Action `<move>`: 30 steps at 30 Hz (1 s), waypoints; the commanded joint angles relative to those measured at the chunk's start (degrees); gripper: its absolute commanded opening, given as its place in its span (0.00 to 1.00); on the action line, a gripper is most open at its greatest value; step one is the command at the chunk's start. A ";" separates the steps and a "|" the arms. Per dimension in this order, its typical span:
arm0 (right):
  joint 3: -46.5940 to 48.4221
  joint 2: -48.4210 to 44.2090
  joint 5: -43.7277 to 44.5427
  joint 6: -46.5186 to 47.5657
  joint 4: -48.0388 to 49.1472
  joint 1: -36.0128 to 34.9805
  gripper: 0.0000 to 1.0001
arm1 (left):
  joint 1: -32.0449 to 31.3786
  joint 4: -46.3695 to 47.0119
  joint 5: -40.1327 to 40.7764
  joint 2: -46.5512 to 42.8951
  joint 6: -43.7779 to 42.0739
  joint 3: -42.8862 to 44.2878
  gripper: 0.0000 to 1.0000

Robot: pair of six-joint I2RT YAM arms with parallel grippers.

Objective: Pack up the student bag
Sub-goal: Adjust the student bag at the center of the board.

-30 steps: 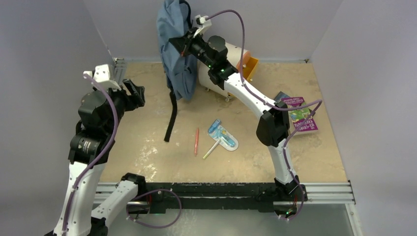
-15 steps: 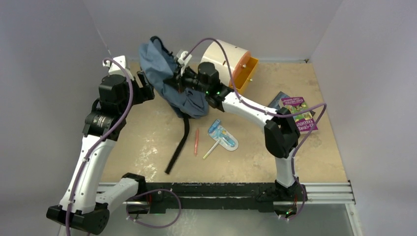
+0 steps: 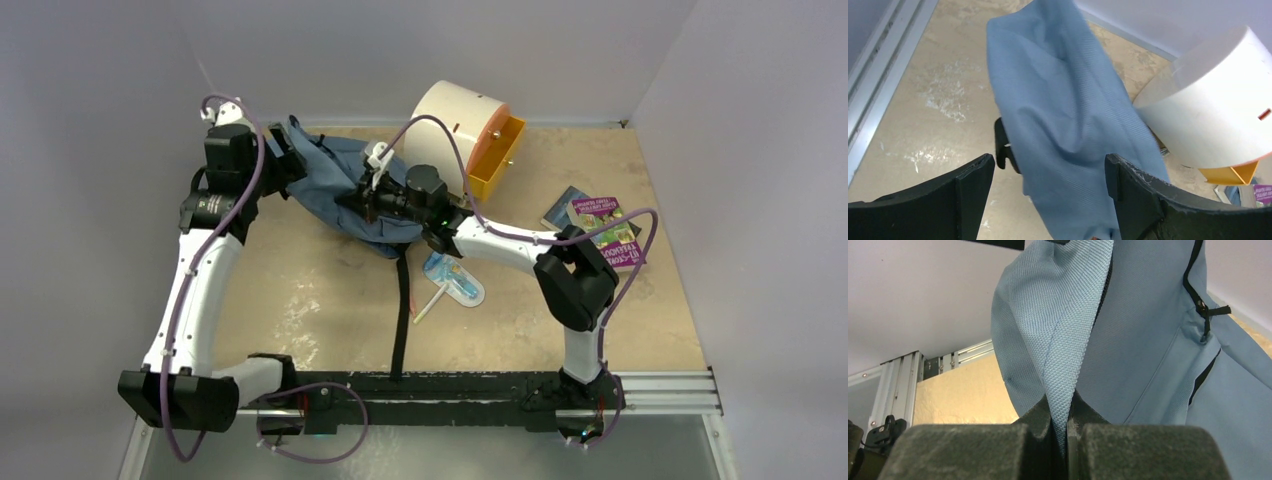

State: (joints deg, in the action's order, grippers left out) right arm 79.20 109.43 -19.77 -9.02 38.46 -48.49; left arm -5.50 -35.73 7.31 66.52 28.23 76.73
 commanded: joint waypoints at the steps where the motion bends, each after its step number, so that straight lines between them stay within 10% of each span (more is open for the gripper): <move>1: -0.70 -3.80 2.80 -1.43 7.80 0.21 0.00 | 5.22 -0.34 -8.21 0.88 4.76 0.67 0.81; 13: -0.85 -2.83 -1.84 -4.39 10.90 -0.49 0.00 | 11.72 11.88 -25.52 0.01 15.23 -10.75 0.79; 22: 1.48 -3.22 -1.04 -2.23 3.98 -0.75 0.25 | 12.42 19.61 -27.07 6.09 12.57 -3.71 0.12; 30: -4.67 -11.10 7.70 -1.28 -3.33 -0.65 0.64 | 13.75 22.42 -28.54 6.01 8.14 -6.86 0.00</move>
State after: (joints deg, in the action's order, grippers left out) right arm 77.19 105.47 -17.61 -10.98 35.66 -48.82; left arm 6.92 -19.70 -19.79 73.41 39.29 69.87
